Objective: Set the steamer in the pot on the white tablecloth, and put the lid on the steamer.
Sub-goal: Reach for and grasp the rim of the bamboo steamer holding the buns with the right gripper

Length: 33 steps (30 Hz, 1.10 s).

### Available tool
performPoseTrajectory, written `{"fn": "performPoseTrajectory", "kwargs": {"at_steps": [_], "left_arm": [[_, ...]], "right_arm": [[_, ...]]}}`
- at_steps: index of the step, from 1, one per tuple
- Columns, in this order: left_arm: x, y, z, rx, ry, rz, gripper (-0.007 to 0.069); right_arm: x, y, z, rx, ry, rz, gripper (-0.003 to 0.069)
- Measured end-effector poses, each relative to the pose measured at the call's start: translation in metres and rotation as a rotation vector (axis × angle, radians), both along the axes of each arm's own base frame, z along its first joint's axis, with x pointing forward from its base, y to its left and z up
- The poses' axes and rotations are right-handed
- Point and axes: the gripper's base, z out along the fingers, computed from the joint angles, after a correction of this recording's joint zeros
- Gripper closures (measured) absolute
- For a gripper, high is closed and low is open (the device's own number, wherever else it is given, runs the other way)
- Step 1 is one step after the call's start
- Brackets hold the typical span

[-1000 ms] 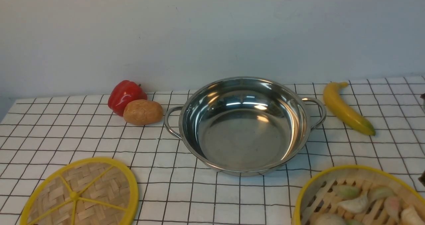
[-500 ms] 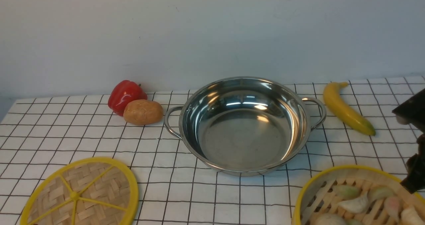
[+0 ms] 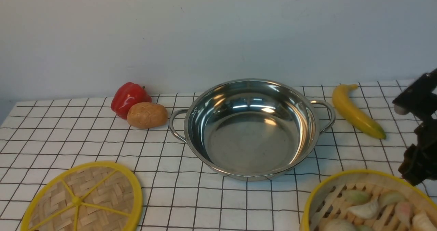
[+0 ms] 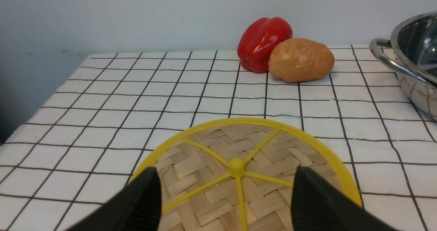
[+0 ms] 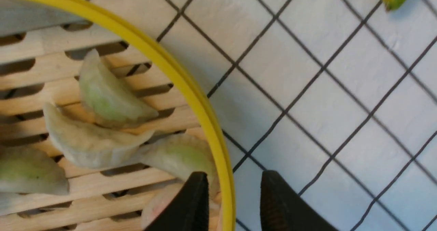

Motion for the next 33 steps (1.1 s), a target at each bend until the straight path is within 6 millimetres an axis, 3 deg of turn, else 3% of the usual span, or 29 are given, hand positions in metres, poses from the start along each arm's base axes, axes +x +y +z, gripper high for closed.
{"fn": "performPoseTrajectory", "kwargs": {"at_steps": [7, 17, 22, 33], "left_arm": [[0.0, 0.0, 0.0, 0.0, 0.0, 0.0, 0.0151], [0.0, 0.0, 0.0, 0.0, 0.0, 0.0, 0.0151], [0.0, 0.0, 0.0, 0.0, 0.0, 0.0, 0.0151], [0.0, 0.0, 0.0, 0.0, 0.0, 0.0, 0.0151]], "right_arm": [[0.014, 0.006, 0.009, 0.002, -0.015, 0.163, 0.0419], [0.023, 0.017, -0.012, 0.013, 0.086, 0.364, 0.0419], [0.026, 0.031, -0.027, -0.02, 0.109, 0.468, 0.0419], [0.036, 0.036, -0.034, -0.119, 0.043, 0.535, 0.0428]]}}
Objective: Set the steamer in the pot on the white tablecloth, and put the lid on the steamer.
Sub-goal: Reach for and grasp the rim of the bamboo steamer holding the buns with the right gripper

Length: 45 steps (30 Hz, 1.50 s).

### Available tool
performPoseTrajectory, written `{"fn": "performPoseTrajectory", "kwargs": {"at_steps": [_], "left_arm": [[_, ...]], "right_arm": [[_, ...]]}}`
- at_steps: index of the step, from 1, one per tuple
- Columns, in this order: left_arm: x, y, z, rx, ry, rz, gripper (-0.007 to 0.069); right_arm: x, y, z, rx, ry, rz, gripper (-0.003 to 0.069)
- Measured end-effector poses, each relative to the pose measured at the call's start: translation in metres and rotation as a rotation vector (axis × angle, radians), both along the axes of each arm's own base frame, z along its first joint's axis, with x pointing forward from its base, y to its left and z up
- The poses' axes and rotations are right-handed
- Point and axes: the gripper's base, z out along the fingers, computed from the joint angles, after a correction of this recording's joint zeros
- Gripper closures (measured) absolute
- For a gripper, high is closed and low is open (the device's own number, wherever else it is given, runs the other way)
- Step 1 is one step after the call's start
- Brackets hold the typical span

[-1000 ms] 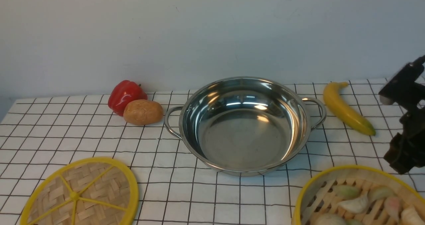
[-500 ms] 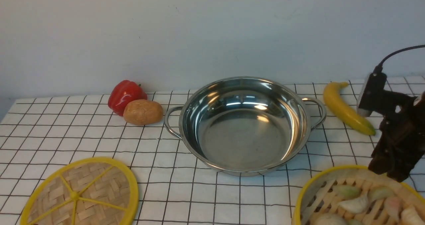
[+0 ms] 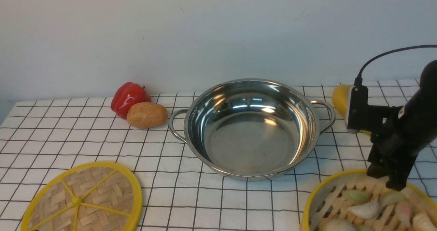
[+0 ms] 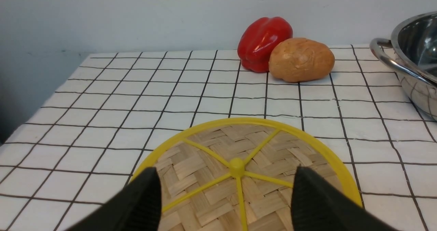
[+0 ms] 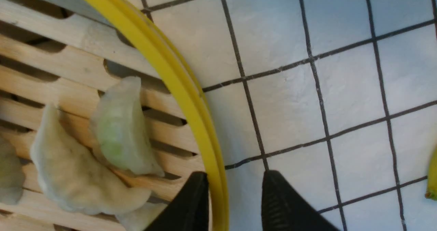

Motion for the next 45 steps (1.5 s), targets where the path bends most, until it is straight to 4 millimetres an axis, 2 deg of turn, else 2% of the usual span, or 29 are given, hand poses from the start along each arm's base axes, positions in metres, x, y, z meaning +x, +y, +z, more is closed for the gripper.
{"fn": "performPoseTrajectory", "kwargs": {"at_steps": [10, 23, 30, 39, 45], "left_arm": [[0.0, 0.0, 0.0, 0.0, 0.0, 0.0, 0.0151], [0.0, 0.0, 0.0, 0.0, 0.0, 0.0, 0.0151], [0.0, 0.0, 0.0, 0.0, 0.0, 0.0, 0.0151], [0.0, 0.0, 0.0, 0.0, 0.0, 0.0, 0.0151], [0.0, 0.0, 0.0, 0.0, 0.0, 0.0, 0.0151]], "right_arm": [[0.002, 0.001, -0.009, 0.001, 0.025, 0.013, 0.0473], [0.003, 0.001, -0.01, 0.002, 0.025, 0.013, 0.0471], [0.007, 0.002, -0.021, 0.002, 0.042, 0.008, 0.0468], [0.007, 0.003, -0.021, 0.013, 0.037, 0.001, 0.0471], [0.007, 0.002, -0.022, -0.005, 0.038, 0.025, 0.0592]]}}
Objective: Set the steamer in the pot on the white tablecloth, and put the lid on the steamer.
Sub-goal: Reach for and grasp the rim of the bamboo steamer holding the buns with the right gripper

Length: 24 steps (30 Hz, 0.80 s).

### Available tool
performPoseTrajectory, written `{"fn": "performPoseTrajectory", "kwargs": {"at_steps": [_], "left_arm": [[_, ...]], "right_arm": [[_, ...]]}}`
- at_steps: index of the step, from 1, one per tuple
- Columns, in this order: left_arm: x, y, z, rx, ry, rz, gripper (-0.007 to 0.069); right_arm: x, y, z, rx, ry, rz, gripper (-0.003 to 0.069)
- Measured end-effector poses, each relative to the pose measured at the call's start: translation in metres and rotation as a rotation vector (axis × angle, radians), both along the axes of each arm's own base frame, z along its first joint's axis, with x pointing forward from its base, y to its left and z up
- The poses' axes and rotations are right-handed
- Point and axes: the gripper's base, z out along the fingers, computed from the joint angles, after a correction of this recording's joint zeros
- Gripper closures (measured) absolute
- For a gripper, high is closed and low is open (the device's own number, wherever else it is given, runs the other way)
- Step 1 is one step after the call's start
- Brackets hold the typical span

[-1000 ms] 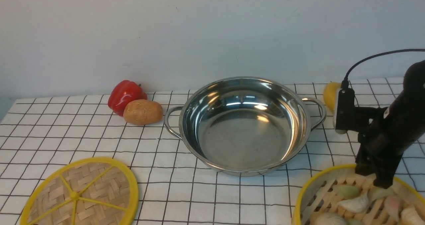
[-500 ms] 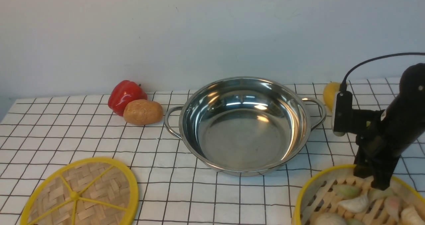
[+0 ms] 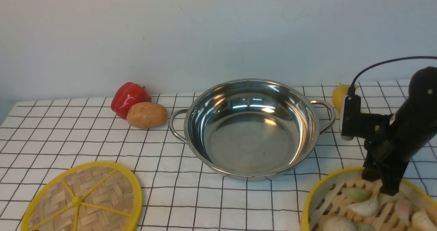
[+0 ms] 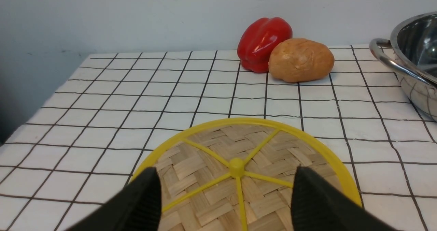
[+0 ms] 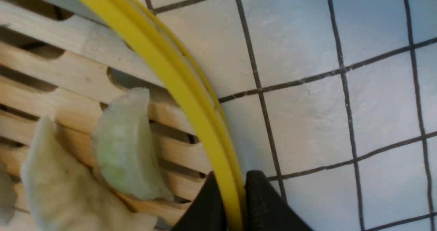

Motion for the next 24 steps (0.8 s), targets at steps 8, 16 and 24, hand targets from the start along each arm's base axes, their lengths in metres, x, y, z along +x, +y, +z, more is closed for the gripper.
{"fn": "performPoseTrajectory", "kwargs": {"at_steps": [8, 16, 24], "left_arm": [[0.0, 0.0, 0.0, 0.0, 0.0, 0.0, 0.0151], [0.0, 0.0, 0.0, 0.0, 0.0, 0.0, 0.0151], [0.0, 0.0, 0.0, 0.0, 0.0, 0.0, 0.0151]], "right_arm": [[0.0, 0.0, 0.0, -0.006, 0.001, 0.015, 0.0596], [-0.001, 0.0, 0.002, -0.002, 0.022, 0.016, 0.0596], [0.013, 0.008, 0.036, 0.053, 0.044, 0.013, 0.0579]]}}
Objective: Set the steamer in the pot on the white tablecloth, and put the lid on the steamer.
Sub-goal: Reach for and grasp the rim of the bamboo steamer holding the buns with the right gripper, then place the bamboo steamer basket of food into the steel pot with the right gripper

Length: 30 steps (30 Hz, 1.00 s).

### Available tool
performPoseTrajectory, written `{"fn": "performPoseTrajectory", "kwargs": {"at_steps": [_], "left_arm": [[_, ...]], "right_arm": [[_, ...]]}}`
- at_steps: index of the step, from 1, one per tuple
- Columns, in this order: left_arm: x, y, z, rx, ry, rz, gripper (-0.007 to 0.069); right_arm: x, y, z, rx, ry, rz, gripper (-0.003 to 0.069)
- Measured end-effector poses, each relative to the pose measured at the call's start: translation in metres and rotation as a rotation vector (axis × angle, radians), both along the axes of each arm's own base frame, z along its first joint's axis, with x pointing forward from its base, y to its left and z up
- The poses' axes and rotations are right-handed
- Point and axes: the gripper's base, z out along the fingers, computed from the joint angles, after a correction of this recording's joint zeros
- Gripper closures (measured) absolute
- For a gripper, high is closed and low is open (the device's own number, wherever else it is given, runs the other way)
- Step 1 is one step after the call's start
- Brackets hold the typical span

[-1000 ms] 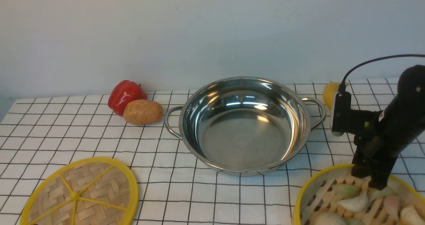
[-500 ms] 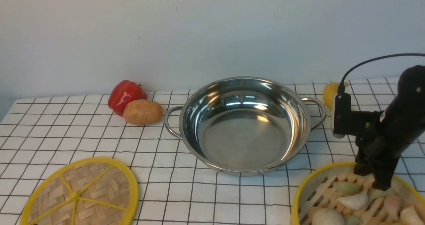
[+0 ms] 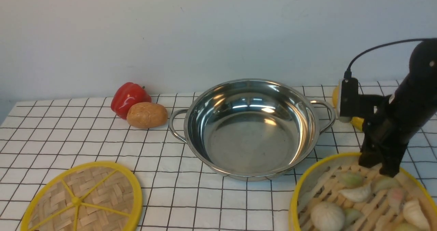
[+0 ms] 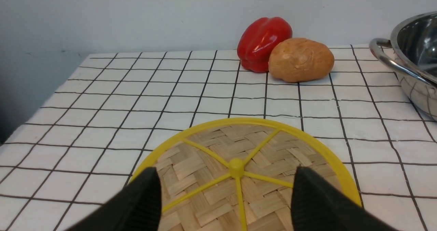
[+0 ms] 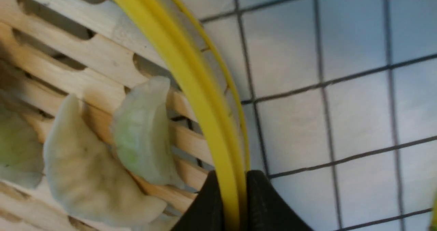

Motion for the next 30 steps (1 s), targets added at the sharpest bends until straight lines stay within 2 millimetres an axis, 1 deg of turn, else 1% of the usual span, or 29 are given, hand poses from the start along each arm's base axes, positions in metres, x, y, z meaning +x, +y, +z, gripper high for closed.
{"fn": "performPoseTrajectory", "kwargs": {"at_steps": [1, 2, 5, 20, 25, 27, 30], "left_arm": [[0.0, 0.0, 0.0, 0.0, 0.0, 0.0, 0.0151], [0.0, 0.0, 0.0, 0.0, 0.0, 0.0, 0.0151], [0.0, 0.0, 0.0, 0.0, 0.0, 0.0, 0.0151], [0.0, 0.0, 0.0, 0.0, 0.0, 0.0, 0.0151], [0.0, 0.0, 0.0, 0.0, 0.0, 0.0, 0.0151], [0.0, 0.0, 0.0, 0.0, 0.0, 0.0, 0.0151], [0.0, 0.0, 0.0, 0.0, 0.0, 0.0, 0.0151]], "right_arm": [[0.002, 0.001, 0.004, 0.005, -0.003, -0.001, 0.0579], [0.004, 0.002, 0.012, 0.009, -0.001, 0.003, 0.0576], [0.004, 0.002, 0.015, 0.015, 0.01, 0.005, 0.0577], [-0.002, 0.007, 0.016, 0.06, 0.085, -0.005, 0.0577], [-0.005, 0.019, 0.017, 0.052, 0.084, 0.012, 0.0577], [-0.005, 0.032, 0.021, 0.051, 0.072, 0.038, 0.0577], [-0.004, 0.048, 0.033, 0.063, 0.04, 0.059, 0.0577]]}}
